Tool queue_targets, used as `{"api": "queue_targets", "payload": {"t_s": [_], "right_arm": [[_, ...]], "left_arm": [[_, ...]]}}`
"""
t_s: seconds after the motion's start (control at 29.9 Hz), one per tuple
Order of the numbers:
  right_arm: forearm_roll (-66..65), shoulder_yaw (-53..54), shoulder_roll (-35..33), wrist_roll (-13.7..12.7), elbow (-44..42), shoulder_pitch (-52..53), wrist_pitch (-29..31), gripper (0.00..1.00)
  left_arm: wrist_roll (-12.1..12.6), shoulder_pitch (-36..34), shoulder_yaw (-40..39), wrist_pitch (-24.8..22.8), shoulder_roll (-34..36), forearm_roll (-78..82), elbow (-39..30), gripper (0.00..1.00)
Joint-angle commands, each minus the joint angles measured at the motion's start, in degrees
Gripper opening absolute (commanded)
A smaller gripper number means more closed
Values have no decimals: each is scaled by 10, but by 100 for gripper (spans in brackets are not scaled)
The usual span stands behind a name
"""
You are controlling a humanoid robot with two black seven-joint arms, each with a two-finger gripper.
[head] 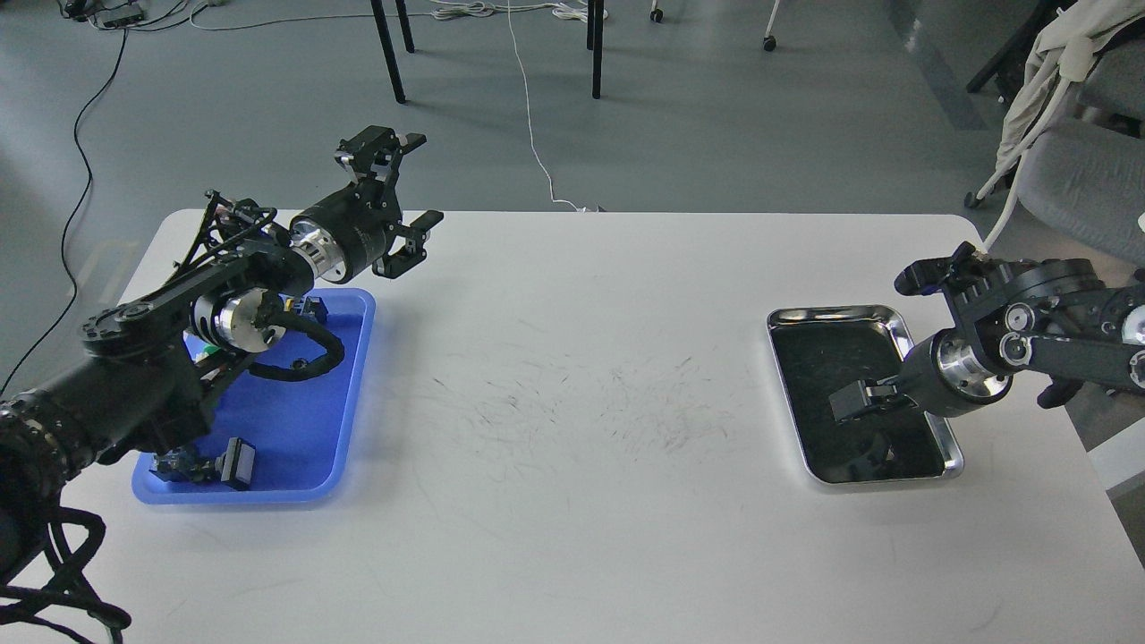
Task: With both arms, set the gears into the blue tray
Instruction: 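Grasp another small black part in the metal tray with the right gripper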
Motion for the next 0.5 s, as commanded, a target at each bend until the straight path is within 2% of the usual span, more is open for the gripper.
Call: {"api": "queue_targets", "payload": {"t_s": [0.0,0.47], "right_arm": [[1,0,21,0,-21,-4,0,96],[3,0,54,1,-60,-27,0,88]], "left_arm": [[0,0,0,0,1,0,0,98],[0,0,-8,0,2,0,1,98]]}}
